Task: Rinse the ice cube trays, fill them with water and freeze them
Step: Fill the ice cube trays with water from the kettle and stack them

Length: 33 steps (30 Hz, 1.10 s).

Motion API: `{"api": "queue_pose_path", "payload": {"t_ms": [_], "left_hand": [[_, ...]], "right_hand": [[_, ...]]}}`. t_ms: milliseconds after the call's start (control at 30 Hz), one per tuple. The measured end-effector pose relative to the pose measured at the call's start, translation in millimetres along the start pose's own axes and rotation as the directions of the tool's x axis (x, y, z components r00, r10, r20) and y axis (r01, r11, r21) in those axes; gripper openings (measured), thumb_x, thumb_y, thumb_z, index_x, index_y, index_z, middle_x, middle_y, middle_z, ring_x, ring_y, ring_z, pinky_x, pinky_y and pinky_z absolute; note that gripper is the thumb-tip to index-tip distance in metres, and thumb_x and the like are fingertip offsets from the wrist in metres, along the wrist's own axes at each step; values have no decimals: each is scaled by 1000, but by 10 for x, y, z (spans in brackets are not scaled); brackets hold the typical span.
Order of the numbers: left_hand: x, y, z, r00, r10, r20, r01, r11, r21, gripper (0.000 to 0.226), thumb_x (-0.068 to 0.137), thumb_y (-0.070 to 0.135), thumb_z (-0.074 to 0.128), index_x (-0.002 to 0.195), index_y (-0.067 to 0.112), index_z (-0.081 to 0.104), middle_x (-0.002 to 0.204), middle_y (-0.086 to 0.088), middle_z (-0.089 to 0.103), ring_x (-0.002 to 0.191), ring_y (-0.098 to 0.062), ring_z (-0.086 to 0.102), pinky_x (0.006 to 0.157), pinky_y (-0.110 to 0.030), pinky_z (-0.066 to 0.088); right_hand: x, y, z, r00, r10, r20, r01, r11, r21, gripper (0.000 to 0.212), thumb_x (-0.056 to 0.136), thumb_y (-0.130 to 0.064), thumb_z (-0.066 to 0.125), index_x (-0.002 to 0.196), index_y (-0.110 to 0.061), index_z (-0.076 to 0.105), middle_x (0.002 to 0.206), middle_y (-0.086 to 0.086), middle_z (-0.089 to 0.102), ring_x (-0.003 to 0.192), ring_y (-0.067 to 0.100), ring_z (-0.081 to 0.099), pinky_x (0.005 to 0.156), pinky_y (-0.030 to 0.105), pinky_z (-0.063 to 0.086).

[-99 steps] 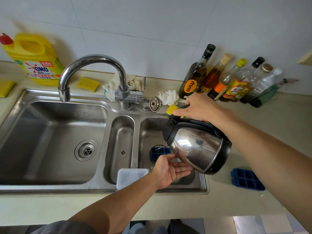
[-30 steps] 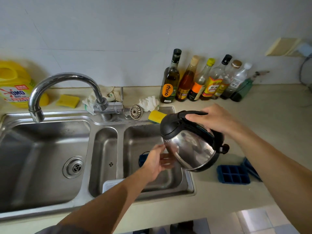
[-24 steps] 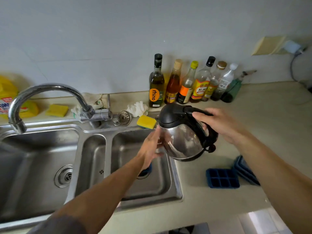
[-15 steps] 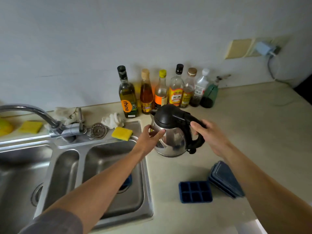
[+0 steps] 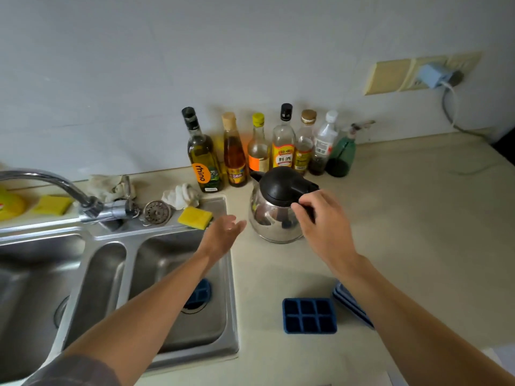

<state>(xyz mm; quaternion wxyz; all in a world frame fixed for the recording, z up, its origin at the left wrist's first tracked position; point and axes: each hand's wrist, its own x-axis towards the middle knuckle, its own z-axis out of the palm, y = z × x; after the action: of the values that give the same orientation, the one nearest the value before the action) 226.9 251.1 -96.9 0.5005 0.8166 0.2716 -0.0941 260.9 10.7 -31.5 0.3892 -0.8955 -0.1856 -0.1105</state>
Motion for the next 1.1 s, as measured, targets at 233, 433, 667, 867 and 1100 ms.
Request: {"api": "queue_pose_path", "payload": {"t_ms": [233,433,667,867,1100], "left_hand": [[-657,-1308,-1174,986,-9,-166,50,969,242,15,99,30,62,85,26,66,76,6,69,72,-10,69,66,-28,54],[-1230,-2330,-1910,934,-166,-317,254,931,261,13,96,30,65,86,23,68,76,5,67,75,-19,64,70,-31,49],[-1430,-2897,-2002,951,-204,-231,274,904,329,24,97,30,63,108,9,67,99,-8,67,84,-23,61,75,-31,47],[-1511,-3022,-1993,966,-191,-172,231,938,259,33,99,22,63,130,10,63,122,-8,68,105,-22,64,89,-28,49],[-1461,-2950,-2015,946,-221,-238,248,965,85,31,96,10,64,127,9,61,112,-7,68,98,-25,64,88,-41,56]], "right_hand": [[-539,-970,1144,814,33,580,-125,985,120,21,97,-38,62,81,-25,64,70,-11,61,67,3,58,63,21,44],[-1264,-1552,2325,576,155,803,-207,977,-40,24,96,-39,64,87,-17,68,81,-4,70,73,11,63,67,30,50],[-1802,-1831,2958,437,292,851,-315,936,-159,29,99,-28,65,82,-4,65,67,6,55,62,20,50,61,34,40],[-1944,-1983,3059,459,299,837,-272,944,-188,21,99,-26,65,80,-20,60,76,2,66,66,15,59,61,30,50],[-1919,-1979,2950,506,340,793,-309,929,-202,23,98,-37,65,102,-15,62,98,4,71,89,20,68,81,38,58]]}}
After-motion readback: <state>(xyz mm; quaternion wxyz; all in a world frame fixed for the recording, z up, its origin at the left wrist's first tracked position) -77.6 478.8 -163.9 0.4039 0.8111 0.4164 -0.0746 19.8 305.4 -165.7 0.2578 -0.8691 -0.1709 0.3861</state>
